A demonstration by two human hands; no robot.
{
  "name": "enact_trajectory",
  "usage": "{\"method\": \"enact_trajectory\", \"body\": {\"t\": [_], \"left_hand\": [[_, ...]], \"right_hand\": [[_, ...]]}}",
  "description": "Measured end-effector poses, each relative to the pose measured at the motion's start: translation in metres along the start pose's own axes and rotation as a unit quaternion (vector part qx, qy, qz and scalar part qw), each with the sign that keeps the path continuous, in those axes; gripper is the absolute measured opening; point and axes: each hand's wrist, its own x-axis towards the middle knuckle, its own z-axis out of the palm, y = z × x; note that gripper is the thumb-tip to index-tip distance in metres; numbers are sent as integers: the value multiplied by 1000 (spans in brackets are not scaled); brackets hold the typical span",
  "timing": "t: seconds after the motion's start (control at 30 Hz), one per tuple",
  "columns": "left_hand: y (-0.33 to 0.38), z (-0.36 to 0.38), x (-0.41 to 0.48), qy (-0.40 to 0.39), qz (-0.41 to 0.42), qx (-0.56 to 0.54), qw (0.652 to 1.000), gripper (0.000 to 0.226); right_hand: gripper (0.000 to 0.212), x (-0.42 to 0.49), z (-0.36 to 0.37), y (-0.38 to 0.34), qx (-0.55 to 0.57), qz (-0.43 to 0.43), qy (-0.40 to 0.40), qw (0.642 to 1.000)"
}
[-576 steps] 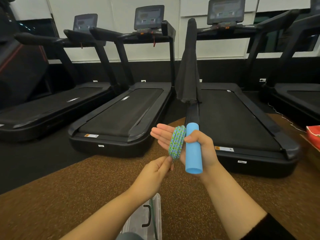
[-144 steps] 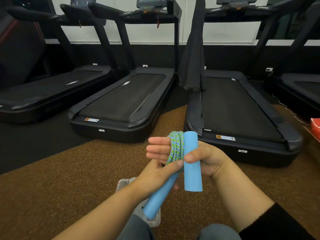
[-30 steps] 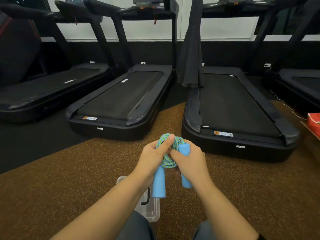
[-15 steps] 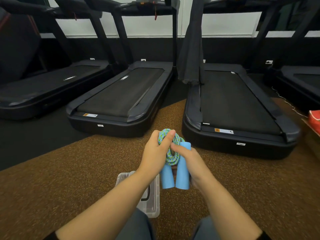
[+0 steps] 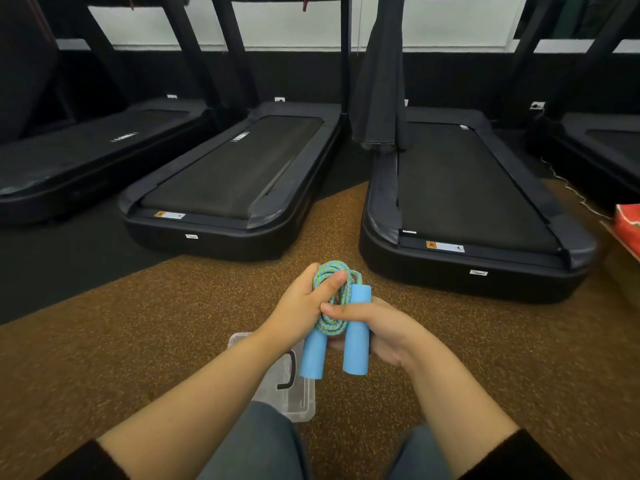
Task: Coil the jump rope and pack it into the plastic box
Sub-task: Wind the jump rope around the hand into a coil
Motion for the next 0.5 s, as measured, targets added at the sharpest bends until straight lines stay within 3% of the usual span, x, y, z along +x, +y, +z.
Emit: {"method": "enact_trajectory", "body": {"t": [0.13, 0.37, 0.5], "left_hand": [[-12, -2, 13, 10, 12, -1, 1000, 61], [-44, -14, 49, -7, -52, -59, 997, 24], [-64, -24, 65, -1, -82, -73, 994, 23]], "right_hand": [[22, 16, -7, 3, 19, -10, 8, 1000], [18, 58, -20, 18, 23, -1, 45, 999], [16, 87, -21, 32, 6, 14, 70, 997]]}}
